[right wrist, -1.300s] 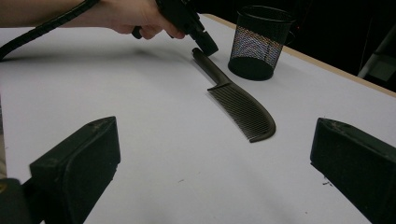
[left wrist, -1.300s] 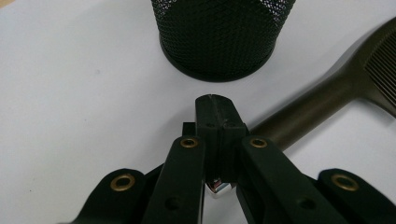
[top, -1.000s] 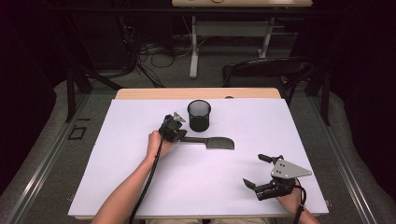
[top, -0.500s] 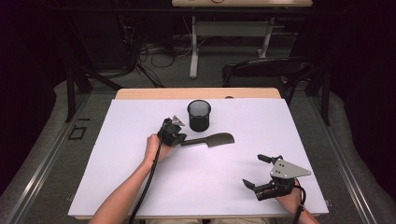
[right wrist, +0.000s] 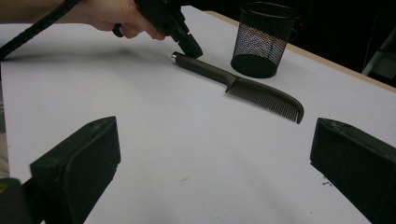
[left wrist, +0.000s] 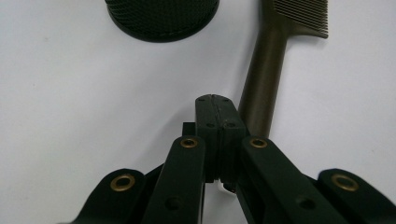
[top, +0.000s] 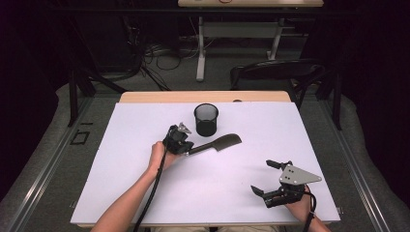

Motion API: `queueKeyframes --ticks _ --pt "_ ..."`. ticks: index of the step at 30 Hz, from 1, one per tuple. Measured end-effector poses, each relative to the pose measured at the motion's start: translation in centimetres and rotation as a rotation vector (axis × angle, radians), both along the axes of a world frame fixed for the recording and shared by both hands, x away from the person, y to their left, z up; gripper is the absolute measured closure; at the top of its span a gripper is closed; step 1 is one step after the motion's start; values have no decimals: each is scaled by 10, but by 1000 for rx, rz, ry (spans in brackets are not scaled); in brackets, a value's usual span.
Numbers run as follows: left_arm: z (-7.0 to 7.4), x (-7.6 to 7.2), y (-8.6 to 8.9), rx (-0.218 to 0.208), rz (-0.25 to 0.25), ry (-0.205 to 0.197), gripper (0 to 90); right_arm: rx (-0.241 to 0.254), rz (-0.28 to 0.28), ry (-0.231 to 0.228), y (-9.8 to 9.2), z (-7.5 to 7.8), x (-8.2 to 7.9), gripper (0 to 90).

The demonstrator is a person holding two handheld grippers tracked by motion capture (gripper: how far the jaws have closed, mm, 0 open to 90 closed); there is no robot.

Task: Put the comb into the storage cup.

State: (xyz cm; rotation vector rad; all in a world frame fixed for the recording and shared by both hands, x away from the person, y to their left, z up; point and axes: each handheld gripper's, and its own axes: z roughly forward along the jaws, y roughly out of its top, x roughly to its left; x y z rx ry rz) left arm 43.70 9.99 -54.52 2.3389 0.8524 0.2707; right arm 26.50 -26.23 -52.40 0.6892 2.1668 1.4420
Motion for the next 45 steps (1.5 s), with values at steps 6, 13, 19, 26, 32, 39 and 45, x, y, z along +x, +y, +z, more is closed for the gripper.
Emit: queueKeyframes --ticks 6,13,19,26,32,39,45 --pt "-1 -4 -1 -8 -17 16 900 2 1 1 0 0 0 13" --pt "-3 -7 -5 -14 -36 31 900 1 1 3 0 -1 1 14" --pt "-4 -8 -6 -21 -42 45 900 1 0 4 0 -1 1 13" --pt "-4 -10 -6 -24 -46 47 900 -2 1 7 0 -1 1 14" --pt "-4 -11 -7 -30 -49 51 900 -4 1 10 1 -1 2 14" --pt "-4 -13 -9 -32 -56 50 900 -5 4 12 1 -1 2 14" --pt "-4 -13 -9 -34 -55 47 900 -6 5 15 1 -1 2 15"
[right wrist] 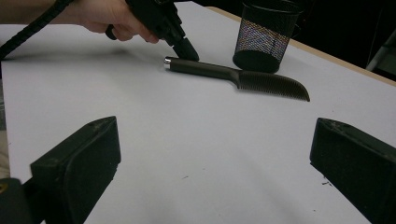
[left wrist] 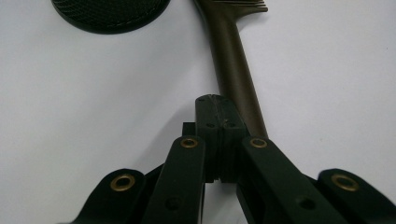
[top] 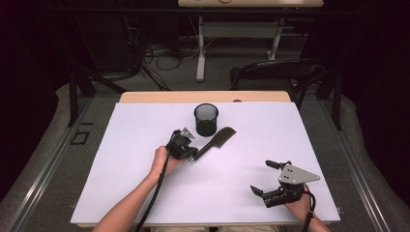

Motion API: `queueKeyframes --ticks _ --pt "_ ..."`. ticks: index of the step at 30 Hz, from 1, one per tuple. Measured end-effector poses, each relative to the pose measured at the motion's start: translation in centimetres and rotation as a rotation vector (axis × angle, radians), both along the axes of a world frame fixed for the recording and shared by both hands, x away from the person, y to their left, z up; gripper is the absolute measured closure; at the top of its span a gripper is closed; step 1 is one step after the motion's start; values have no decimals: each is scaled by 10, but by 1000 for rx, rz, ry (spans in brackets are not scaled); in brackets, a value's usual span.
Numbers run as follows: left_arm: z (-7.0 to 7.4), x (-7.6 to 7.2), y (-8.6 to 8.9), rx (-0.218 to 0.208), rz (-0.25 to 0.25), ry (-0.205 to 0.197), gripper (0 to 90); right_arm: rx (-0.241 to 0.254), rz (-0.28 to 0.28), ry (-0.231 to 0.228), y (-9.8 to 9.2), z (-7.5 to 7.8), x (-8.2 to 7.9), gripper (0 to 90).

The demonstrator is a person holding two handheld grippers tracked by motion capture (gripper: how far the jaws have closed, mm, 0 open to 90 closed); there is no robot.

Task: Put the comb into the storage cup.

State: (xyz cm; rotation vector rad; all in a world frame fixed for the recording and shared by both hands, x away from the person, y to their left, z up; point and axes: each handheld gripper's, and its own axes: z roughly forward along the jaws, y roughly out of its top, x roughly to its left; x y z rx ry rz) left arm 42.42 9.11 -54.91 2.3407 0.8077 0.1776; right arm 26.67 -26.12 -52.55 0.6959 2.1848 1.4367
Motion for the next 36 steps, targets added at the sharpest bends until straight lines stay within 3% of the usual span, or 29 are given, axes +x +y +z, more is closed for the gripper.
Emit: queueKeyframes --ticks 6,12,17,22,32,36 --pt "3 -2 2 -22 27 -34 870 -3 2 2 0 0 0 15" --pt "15 -9 13 -91 102 -121 622 -14 10 7 1 -1 1 14" --pt "22 -19 23 -94 154 -171 344 -27 24 12 2 -2 2 11" --pt "22 -30 36 -108 173 -196 185 -36 38 18 3 -3 2 11" --pt "25 -50 56 -122 190 -216 20 -60 70 26 5 -3 3 5" --pt "28 -61 65 -133 203 -238 2 -67 80 29 6 -3 3 4"
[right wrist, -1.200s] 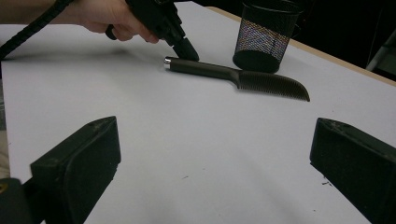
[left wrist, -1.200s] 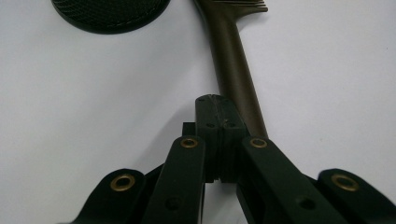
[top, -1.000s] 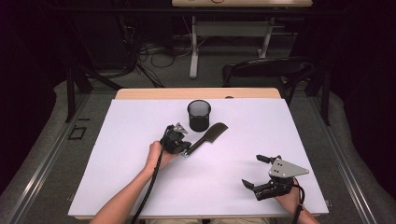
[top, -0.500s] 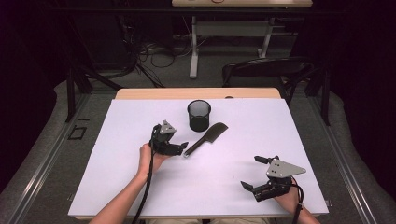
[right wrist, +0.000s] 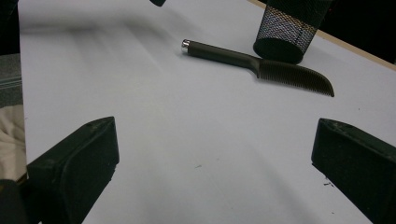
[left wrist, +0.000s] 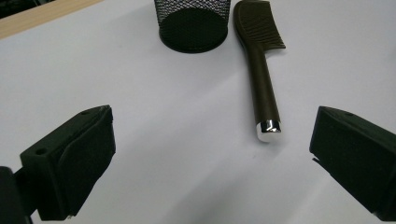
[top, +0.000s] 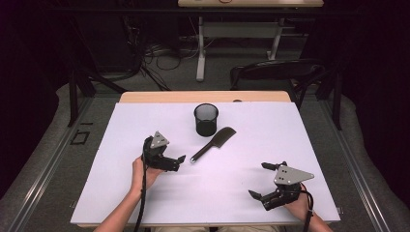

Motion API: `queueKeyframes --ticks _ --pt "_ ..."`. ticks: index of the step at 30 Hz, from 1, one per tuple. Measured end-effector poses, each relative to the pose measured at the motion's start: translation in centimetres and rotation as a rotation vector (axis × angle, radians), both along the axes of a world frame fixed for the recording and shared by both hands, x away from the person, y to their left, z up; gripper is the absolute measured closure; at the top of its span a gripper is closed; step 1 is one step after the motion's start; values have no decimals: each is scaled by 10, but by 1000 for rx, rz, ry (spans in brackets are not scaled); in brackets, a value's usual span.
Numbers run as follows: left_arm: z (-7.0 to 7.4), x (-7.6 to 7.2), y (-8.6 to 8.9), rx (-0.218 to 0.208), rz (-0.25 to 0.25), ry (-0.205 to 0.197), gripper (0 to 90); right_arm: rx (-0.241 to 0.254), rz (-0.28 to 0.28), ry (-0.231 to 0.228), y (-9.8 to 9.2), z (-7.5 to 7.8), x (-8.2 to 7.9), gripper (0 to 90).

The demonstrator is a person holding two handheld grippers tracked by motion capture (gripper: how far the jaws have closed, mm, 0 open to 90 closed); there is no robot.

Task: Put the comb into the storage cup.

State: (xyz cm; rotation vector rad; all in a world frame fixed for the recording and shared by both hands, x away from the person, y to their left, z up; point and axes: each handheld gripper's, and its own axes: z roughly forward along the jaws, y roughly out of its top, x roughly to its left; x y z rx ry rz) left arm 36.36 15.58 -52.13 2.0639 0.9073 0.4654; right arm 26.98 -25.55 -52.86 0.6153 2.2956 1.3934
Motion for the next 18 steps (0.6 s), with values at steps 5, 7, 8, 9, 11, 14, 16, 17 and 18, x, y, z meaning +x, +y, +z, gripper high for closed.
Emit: queueKeyframes --ticks 5,7,8,9,11,14,16,17,18 --pt "2 -16 13 -19 20 -34 1 -7 11 0 2 -1 1 2" --pt "2 -21 18 -20 26 -43 1 -10 12 6 2 0 2 1" --pt "2 -24 20 -18 27 -47 1 -12 14 6 2 0 2 1" --pt "3 -26 22 -14 27 -52 1 -16 17 4 2 0 3 1" --pt "3 -30 26 -19 34 -63 1 -13 20 6 3 0 4 0" --pt "2 -34 30 -23 42 -71 1 -16 30 2 5 1 6 0" --pt "1 -37 31 -28 45 -76 1 -22 42 2 7 2 7 0" --pt "1 -38 32 -21 45 -78 1 -23 45 0 8 2 7 0" --pt "0 -39 32 -25 49 -78 1 -21 48 2 9 2 8 0"
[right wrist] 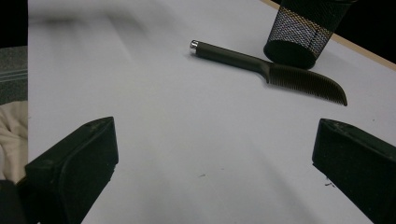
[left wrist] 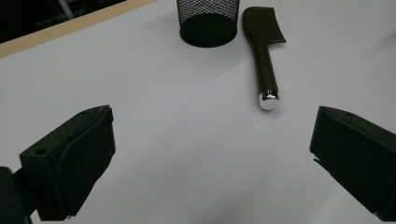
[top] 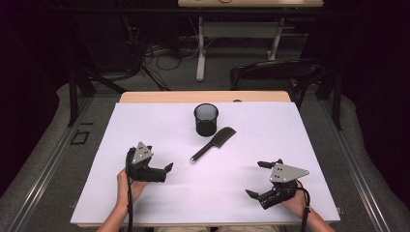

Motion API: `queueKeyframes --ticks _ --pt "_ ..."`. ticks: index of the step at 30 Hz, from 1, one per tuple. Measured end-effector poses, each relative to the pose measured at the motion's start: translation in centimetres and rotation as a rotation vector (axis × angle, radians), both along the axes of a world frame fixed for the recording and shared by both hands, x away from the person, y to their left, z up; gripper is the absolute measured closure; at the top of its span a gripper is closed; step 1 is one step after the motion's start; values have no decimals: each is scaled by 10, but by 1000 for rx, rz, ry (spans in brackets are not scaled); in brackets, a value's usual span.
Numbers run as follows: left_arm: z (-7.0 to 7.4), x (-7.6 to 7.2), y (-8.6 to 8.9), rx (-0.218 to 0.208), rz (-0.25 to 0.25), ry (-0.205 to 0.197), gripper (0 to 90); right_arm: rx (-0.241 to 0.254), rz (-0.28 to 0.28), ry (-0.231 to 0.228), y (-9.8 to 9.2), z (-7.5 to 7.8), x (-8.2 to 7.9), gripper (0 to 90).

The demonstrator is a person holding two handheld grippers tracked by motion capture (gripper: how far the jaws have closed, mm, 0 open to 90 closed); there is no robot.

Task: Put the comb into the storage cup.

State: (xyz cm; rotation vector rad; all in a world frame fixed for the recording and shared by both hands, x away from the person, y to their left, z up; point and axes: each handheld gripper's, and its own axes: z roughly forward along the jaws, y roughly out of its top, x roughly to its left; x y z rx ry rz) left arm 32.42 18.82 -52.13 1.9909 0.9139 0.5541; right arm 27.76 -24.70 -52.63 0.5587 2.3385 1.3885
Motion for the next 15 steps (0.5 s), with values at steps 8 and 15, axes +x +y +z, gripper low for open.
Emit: queueKeyframes --ticks 8,15 --pt "0 -10 10 -20 23 -30 1 -29 36 12 10 3 8 0" --pt "0 -14 18 -36 42 -35 1 -40 56 -3 18 7 14 0"
